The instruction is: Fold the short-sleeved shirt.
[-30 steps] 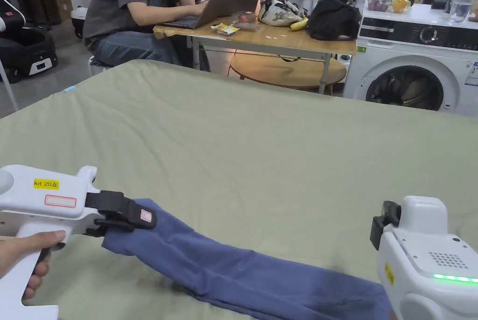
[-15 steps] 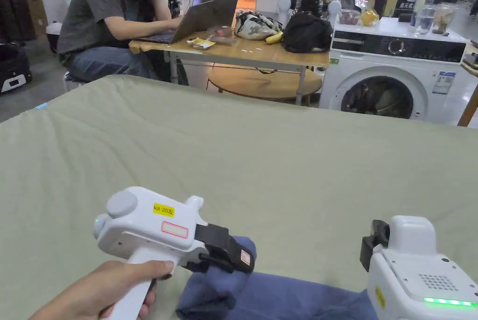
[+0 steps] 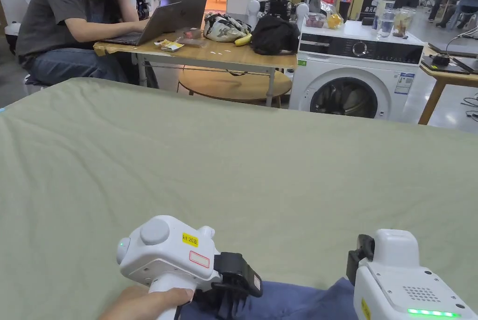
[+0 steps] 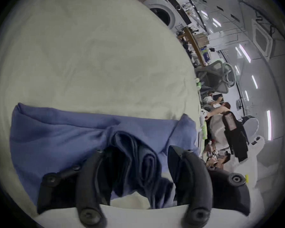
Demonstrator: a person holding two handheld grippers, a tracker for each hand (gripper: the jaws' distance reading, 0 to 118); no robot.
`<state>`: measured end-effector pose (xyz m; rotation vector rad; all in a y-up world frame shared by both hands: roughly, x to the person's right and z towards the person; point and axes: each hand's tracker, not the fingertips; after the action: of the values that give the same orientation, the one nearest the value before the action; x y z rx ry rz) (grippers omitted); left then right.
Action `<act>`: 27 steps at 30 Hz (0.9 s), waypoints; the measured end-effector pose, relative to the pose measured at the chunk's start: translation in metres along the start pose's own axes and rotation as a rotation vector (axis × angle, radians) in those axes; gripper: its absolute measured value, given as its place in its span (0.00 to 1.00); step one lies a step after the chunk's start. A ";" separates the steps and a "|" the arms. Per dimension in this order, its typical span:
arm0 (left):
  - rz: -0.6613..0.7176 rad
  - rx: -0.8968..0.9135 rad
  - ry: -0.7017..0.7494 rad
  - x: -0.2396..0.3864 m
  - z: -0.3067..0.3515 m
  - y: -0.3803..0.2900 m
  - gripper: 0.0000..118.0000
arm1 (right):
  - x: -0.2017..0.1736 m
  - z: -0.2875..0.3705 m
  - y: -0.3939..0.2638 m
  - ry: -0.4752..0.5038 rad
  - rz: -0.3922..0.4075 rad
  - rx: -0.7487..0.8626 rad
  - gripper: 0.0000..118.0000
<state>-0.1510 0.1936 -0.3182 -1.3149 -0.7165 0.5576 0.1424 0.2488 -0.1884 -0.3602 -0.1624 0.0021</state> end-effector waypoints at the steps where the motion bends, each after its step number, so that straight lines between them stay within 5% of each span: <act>1: -0.005 -0.001 0.002 0.002 0.006 -0.002 0.51 | 0.000 0.000 0.000 0.001 0.001 0.000 0.00; 6: -0.037 0.051 -0.106 0.004 0.041 -0.008 0.48 | -0.001 0.000 0.000 0.010 -0.005 -0.001 0.00; 9: -0.084 0.118 -0.073 0.001 0.054 -0.007 0.21 | -0.002 -0.001 -0.001 0.020 -0.016 -0.006 0.00; 12: -0.090 0.126 0.026 -0.003 0.048 -0.005 0.11 | -0.004 -0.001 -0.002 0.028 -0.021 -0.008 0.00; 27: -0.009 0.015 -0.105 -0.021 -0.048 -0.020 0.06 | 0.002 0.006 -0.003 0.020 -0.015 -0.005 0.00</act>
<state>-0.1299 0.1431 -0.3068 -1.2752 -0.8022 0.6272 0.1434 0.2483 -0.1817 -0.3638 -0.1454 -0.0166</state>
